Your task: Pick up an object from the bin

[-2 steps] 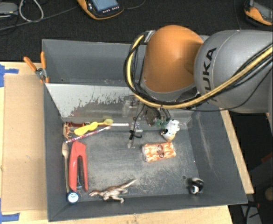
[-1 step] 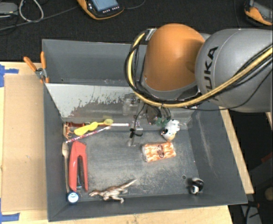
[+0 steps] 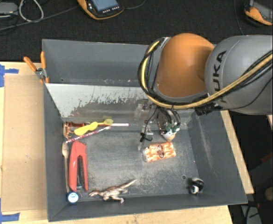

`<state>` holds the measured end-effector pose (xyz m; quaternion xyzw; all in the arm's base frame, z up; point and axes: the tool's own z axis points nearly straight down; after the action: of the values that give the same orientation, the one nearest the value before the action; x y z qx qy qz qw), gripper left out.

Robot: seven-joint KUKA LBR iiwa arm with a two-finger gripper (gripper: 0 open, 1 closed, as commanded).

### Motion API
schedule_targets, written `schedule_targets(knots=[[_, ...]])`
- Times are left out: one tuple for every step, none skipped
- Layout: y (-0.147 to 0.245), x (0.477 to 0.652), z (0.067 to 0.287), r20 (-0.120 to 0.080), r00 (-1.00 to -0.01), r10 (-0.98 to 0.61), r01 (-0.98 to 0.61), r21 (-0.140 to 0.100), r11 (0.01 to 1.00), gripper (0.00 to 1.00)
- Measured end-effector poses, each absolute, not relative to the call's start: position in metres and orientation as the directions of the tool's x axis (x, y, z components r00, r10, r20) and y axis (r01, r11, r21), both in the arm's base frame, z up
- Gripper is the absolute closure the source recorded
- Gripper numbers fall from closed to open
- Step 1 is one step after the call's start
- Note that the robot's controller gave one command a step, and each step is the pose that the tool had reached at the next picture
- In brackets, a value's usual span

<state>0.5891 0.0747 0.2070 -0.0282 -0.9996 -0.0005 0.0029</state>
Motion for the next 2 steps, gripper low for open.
schedule_targets(knots=[[0.050,0.597,0.209,-0.003,-0.997,0.077,0.077,0.002,0.997,0.00],[0.031,0.571,0.198,0.004,-0.991,0.131,0.131,0.002,0.991,0.00]])
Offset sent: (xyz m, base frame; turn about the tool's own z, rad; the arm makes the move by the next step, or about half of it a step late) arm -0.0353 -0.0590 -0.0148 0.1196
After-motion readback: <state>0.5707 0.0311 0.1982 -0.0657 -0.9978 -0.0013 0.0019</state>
